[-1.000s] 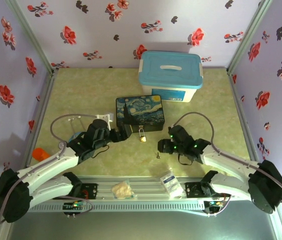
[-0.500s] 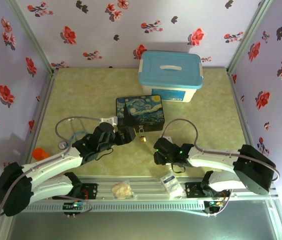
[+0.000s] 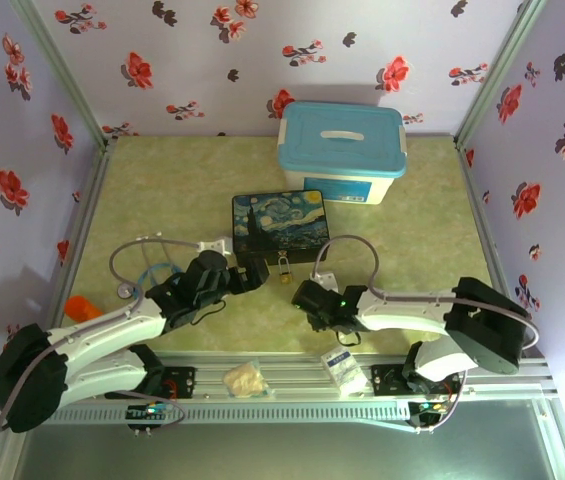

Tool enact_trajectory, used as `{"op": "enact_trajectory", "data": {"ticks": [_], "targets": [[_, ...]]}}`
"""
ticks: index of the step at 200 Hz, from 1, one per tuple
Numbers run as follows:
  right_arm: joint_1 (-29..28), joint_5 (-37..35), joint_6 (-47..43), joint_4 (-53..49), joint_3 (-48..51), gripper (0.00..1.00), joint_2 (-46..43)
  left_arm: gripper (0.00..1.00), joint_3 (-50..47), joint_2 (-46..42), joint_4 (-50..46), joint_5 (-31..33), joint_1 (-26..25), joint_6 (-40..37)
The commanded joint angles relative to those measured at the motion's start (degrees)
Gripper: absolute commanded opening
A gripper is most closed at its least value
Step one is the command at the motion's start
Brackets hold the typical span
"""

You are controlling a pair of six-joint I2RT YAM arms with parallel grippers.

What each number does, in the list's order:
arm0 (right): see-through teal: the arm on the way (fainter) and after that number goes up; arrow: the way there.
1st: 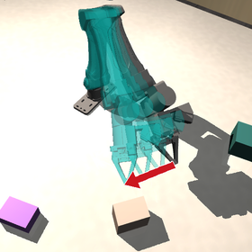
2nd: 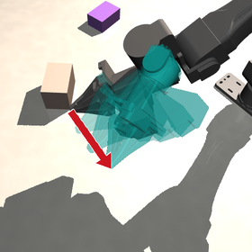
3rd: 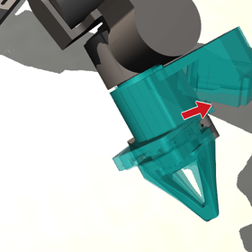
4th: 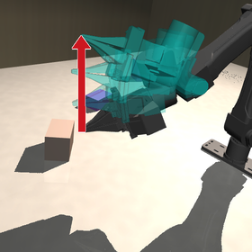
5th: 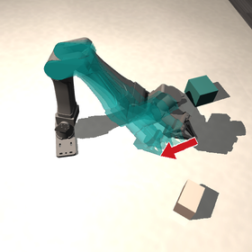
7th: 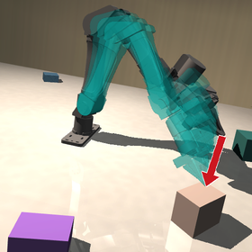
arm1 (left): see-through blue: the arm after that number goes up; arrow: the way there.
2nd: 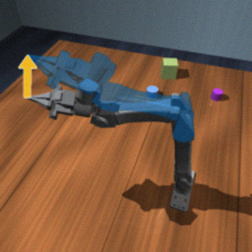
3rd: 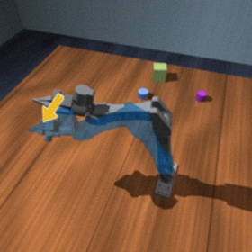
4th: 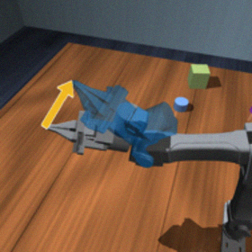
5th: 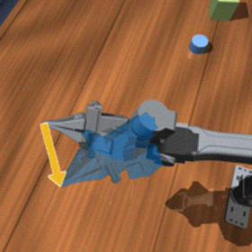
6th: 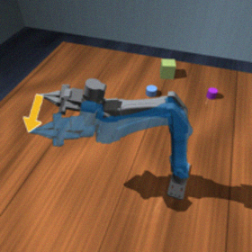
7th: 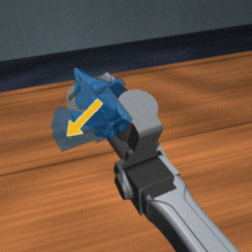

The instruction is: Unlock the padlock with the key

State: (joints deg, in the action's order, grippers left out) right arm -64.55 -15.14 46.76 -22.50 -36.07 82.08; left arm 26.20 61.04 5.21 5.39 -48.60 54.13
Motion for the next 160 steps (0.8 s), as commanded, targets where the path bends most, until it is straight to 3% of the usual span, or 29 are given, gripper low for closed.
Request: {"op": "enact_trajectory", "data": {"ticks": [1,21,46,125,160], "targets": [[-1.3,5.6,1.6,6.4,1.3,0.22,5.2,1.0,-0.7,0.0,1.5,2.0,-0.4,0.9],[-1.0,4.3,1.4,6.4,2.1,0.09,5.1,1.0,-0.7,0.7,1.4,2.3,-0.4,0.6],[0.7,4.9,-1.3,6.2,3.1,0.0,2.5,1.0,-1.0,2.0,3.4,0.9,-0.5,-0.2],[8.2,8.1,-14.9,5.2,6.4,0.0,-18.3,1.0,-1.5,3.3,11.4,-2.3,-1.6,-1.1],[8.9,10.6,-20.9,5.7,5.7,0.0,-25.7,1.0,-2.4,3.5,18.3,-5.8,-1.8,1.0]]}}
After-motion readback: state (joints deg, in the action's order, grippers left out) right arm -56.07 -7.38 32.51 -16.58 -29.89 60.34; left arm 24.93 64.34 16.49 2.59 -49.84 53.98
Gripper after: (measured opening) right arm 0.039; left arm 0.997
